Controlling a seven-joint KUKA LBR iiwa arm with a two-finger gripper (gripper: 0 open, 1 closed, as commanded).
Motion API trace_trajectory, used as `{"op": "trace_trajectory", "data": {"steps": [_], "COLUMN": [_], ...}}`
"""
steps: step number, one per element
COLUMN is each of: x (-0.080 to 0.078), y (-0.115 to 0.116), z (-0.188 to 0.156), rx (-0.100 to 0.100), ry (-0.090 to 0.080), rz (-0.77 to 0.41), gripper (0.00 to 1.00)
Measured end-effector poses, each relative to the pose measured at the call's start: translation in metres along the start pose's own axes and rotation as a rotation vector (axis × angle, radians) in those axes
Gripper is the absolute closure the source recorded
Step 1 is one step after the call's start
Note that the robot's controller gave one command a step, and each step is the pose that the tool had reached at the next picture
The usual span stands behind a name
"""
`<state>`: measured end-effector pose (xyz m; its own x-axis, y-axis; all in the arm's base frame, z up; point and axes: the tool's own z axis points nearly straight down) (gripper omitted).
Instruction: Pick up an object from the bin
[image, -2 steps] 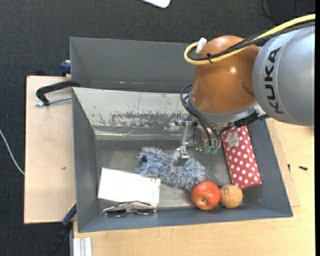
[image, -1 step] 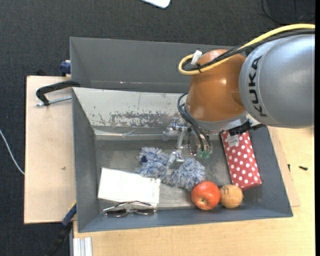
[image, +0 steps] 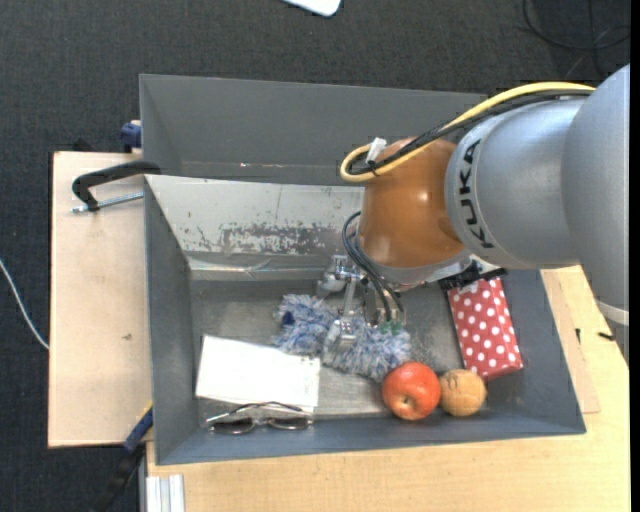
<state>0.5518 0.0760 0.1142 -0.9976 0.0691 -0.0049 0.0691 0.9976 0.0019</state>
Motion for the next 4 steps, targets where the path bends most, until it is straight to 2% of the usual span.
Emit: {"op": "trace_trajectory", "data": {"steps": [1, 2, 3, 4], "x": [-0.0136, -0.0206, -0.0168, -0.0168], "y": [-0.0165, -0.0079, -0.0137, -0.0137], "z": [0.0435, 0.0422, 0.0385, 0.0385], "rx": [-0.001, 0.006, -0.003, -0.003], "ry": [0.006, 0.005, -0.002, -0.002], "rz": [0.099, 0.032, 0.097, 0.098], "gripper": [0.0, 0.0, 1.0, 1.0]}}
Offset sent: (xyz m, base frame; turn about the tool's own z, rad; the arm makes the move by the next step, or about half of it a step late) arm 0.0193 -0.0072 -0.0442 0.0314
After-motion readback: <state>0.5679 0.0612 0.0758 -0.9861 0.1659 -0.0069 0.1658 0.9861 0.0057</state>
